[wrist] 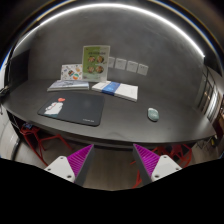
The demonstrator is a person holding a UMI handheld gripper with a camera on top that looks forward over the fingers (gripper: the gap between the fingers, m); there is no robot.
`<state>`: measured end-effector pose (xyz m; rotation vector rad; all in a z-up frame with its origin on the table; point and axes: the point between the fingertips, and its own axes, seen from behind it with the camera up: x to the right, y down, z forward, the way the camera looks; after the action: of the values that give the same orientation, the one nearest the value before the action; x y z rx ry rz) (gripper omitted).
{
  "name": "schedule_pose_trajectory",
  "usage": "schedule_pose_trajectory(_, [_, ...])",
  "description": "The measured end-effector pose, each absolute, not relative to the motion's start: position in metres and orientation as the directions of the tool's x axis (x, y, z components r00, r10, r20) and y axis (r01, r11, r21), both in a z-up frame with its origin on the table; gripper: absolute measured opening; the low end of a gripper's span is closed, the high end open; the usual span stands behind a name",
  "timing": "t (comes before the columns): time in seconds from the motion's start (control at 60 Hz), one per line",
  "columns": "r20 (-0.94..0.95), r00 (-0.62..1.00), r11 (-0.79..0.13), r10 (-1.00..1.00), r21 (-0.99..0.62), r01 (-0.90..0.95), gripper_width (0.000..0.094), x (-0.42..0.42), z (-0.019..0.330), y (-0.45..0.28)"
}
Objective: Arrange mouse
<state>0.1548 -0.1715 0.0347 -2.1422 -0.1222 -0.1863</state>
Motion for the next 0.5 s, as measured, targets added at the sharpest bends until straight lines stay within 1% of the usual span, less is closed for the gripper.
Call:
schedule_pose_trajectory(0.133, [0.143, 0.988, -0.549, -0.052, -0.831, 0.092, 0.0807, 0.215, 0.034, -0.129])
schedule_pose_trajectory(0.267, [0.089, 0.988, -0.551, -0.128, -0.835, 0.004, 0.0811, 0.292, 0.021, -0.074])
schedule_pose_trajectory(0.383, [0.071, 0.983, -0.515, -0.171, -0.857, -0.028, 0.0827, 0.366, 0.026, -0.016])
schedule_pose_trajectory(0.5, [0.064, 0.981, -0.531, -0.181, -0.846, -0.043, 0.0855, 0.426, 0.019, 0.04])
